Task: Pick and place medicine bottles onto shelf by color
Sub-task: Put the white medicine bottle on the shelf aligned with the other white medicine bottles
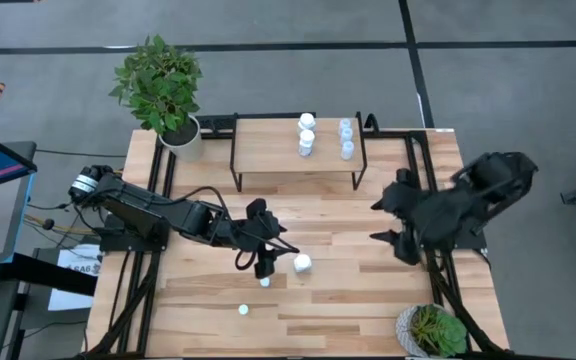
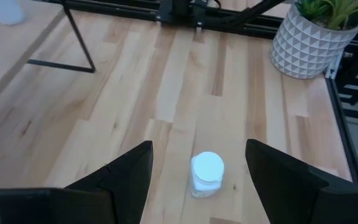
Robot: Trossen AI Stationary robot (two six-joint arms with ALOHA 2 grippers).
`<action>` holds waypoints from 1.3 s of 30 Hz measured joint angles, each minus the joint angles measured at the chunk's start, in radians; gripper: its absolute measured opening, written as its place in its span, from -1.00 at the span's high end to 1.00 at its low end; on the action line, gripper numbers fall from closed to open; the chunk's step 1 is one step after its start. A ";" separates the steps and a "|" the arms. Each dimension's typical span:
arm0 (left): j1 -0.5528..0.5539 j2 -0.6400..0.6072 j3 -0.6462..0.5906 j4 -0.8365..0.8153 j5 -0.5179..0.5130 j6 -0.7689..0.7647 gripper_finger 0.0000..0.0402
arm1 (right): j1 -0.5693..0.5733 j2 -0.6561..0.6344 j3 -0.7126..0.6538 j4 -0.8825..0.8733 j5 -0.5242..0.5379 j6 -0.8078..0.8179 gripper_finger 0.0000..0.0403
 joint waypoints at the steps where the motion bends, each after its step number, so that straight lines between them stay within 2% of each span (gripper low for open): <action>1: 0.000 0.000 0.000 0.000 0.012 -0.001 -0.22 | 0.019 -0.004 -0.031 0.000 0.031 0.021 -0.60; 4: 0.000 0.000 0.000 0.000 0.063 -0.002 -0.22 | 0.048 -0.018 -0.135 -0.001 0.107 0.096 -0.60; 10: -0.009 -0.001 0.000 -0.007 0.053 -0.001 -0.22 | 0.043 -0.015 -0.338 0.057 0.111 0.174 -0.60; 14: -0.025 -0.019 0.000 -0.056 0.028 -0.001 -0.22 | 0.044 -0.013 -0.468 0.264 0.099 0.075 -0.60; 20: -0.036 -0.074 0.000 -0.135 -0.004 -0.050 -0.22 | 0.025 -0.015 -0.595 0.549 0.023 -0.071 -0.60; 25: -0.041 -0.109 0.000 -0.162 -0.019 -0.076 -0.22 | -0.016 -0.015 -0.673 0.664 0.017 -0.097 -0.60; 31: -0.042 -0.113 0.000 -0.208 -0.020 -0.102 -0.22 | -0.067 -0.014 -0.824 0.889 -0.041 -0.198 -0.60; 39: -0.042 -0.114 0.000 -0.230 -0.018 -0.111 -0.22 | -0.116 -0.015 -0.989 1.077 -0.070 -0.212 -0.60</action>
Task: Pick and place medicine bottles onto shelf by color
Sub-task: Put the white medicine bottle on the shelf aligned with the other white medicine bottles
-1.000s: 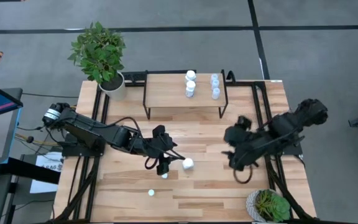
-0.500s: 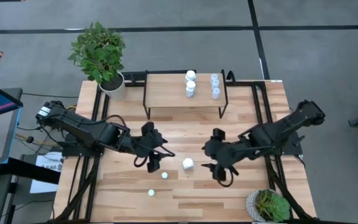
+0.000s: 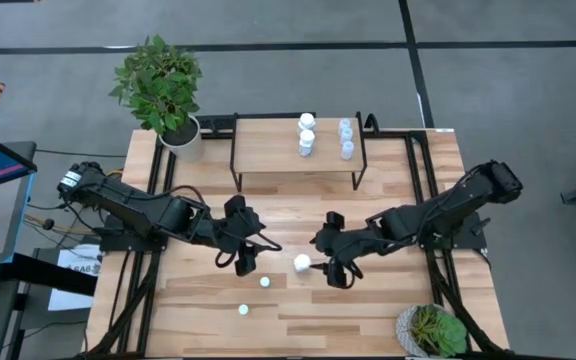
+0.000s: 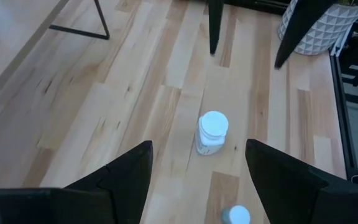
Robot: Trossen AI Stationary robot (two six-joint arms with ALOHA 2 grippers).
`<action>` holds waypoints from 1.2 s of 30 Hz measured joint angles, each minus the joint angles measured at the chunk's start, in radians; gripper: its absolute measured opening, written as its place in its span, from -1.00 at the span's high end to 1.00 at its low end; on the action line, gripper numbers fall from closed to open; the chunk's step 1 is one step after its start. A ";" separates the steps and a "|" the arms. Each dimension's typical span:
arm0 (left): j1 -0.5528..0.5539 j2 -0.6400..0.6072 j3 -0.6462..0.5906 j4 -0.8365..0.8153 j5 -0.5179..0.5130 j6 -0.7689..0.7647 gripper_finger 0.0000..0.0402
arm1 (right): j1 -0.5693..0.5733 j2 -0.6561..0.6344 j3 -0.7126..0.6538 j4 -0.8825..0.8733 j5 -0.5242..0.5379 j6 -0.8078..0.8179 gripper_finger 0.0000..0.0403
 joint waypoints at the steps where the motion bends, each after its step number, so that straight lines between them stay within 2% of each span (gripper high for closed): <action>1: 0.000 0.000 0.000 -0.001 0.000 0.000 -0.22 | -0.004 0.000 -0.022 0.035 -0.003 0.000 -0.60; 6: 0.000 0.000 0.000 -0.007 0.000 0.000 -0.22 | -0.005 0.001 -0.098 0.175 -0.014 -0.070 -0.60; 12: 0.000 0.000 0.000 -0.024 0.000 0.000 -0.22 | -0.005 0.122 -0.097 0.226 -0.034 -0.180 -0.60; 22: 0.000 0.000 0.000 -0.040 0.001 -0.007 -0.22 | -0.025 0.278 0.019 0.098 -0.043 -0.196 -0.58; 36: 0.000 0.000 0.000 -0.058 0.001 -0.008 -0.22 | -0.051 0.342 0.038 0.054 -0.043 -0.204 -0.57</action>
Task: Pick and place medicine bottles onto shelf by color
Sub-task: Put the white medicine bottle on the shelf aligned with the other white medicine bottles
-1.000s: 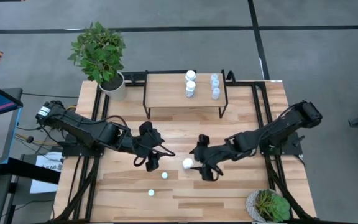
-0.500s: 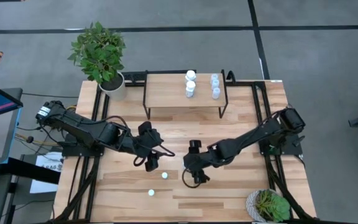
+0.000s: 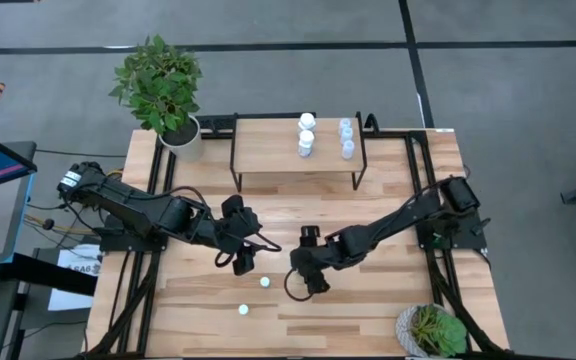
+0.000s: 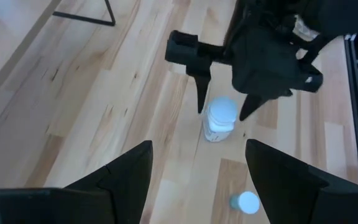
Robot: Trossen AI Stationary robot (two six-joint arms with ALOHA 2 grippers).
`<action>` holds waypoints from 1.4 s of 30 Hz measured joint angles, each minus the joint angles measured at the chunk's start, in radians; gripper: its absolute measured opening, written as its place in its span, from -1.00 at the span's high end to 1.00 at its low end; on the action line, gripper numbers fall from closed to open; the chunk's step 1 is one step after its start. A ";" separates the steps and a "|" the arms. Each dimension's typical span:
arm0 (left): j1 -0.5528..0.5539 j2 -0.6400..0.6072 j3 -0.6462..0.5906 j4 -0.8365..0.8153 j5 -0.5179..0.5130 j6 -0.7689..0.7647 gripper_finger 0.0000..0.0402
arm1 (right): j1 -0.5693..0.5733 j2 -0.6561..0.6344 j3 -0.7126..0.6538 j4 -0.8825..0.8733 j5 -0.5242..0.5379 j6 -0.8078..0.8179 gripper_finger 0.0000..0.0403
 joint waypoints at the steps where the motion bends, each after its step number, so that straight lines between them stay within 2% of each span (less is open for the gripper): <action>1: 0.000 0.000 0.000 -0.001 0.000 0.000 -0.22 | 0.000 0.013 0.000 0.007 -0.001 -0.003 -0.57; 7: 0.000 0.000 0.000 0.001 0.000 0.000 -0.22 | 0.000 0.070 0.002 0.026 -0.005 -0.004 -0.57; 18: 0.000 0.000 0.000 0.000 0.000 0.000 -0.22 | 0.000 0.066 0.002 0.027 -0.034 0.015 -0.55; 23: 0.000 0.000 0.000 0.000 -0.001 0.000 -0.22 | 0.000 0.066 0.002 0.028 -0.036 0.095 -0.31; 29: 0.000 0.000 0.000 0.000 -0.005 0.000 -0.22 | -0.004 0.058 0.002 0.018 -0.074 0.207 0.20; 33: 0.000 0.000 0.000 0.000 -0.006 0.000 -0.22 | -0.015 -0.018 0.001 -0.056 -0.101 0.269 0.19; 38: 0.000 0.000 0.000 0.001 -0.007 0.000 -0.22 | -0.059 -0.209 0.001 -0.126 -0.100 0.314 0.19; 42: 0.000 0.000 0.000 0.004 -0.015 0.000 -0.22 | -0.109 -0.372 0.003 -0.121 -0.041 0.312 0.19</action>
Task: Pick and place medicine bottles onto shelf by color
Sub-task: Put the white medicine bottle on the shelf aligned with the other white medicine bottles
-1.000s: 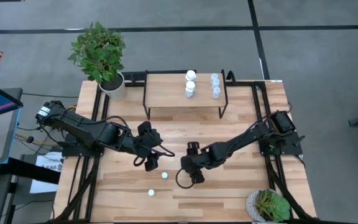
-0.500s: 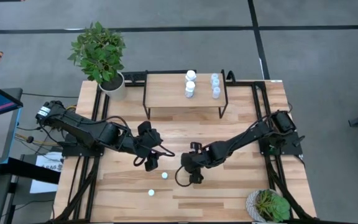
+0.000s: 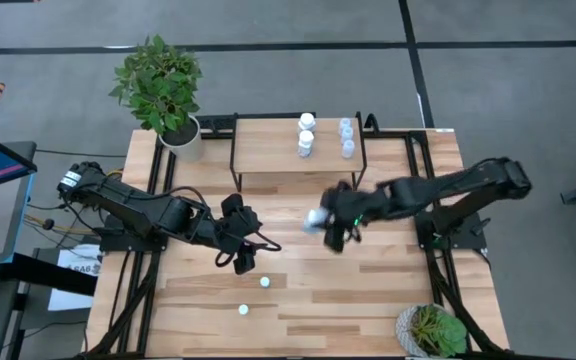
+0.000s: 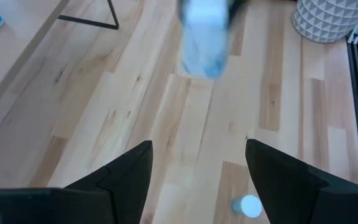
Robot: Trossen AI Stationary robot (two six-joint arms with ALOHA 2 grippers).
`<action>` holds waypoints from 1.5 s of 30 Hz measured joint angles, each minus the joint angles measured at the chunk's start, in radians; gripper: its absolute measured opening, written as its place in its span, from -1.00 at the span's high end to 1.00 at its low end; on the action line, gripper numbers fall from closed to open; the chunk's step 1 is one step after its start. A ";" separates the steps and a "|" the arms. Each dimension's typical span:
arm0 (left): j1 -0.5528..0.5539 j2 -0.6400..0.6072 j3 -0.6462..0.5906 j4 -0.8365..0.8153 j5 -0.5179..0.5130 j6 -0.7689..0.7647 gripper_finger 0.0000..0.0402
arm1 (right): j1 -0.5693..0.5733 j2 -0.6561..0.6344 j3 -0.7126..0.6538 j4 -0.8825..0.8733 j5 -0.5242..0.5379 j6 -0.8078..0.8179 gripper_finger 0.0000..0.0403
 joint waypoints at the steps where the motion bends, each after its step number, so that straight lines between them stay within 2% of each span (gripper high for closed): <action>1: 0.000 0.000 0.000 0.000 -0.006 0.000 -0.22 | -0.016 -0.034 0.000 -0.014 0.026 -0.005 0.19; 5: 0.000 0.000 0.000 0.001 -0.036 0.000 -0.22 | -0.112 -0.126 0.000 -0.057 0.136 -0.015 0.19; 8: 0.000 0.000 0.000 0.003 -0.049 0.000 -0.22 | -0.202 -0.153 0.000 -0.059 0.147 -0.066 0.19; 16: 0.001 0.000 0.000 0.017 -0.064 0.023 -0.22 | -0.436 -0.132 -0.002 -0.078 0.027 -0.249 0.19; 21: 0.001 0.000 0.000 0.048 -0.079 0.023 -0.22 | -0.537 -0.105 -0.003 -0.089 -0.036 -0.373 0.19; 24: 0.001 0.000 0.000 0.060 -0.097 0.023 -0.22 | -0.571 -0.073 0.000 -0.072 -0.088 -0.422 0.19; 32: 0.011 0.000 0.000 0.065 -0.111 0.017 -0.22 | -0.596 0.026 0.015 -0.034 -0.102 -0.518 0.19; 38: 0.013 0.000 0.000 0.071 -0.122 0.014 -0.22 | -0.598 0.087 0.140 -0.058 -0.099 -0.588 0.20; 45: 0.013 0.000 0.000 0.070 -0.122 0.013 -0.22 | -0.604 0.212 0.317 -0.233 -0.121 -0.652 0.20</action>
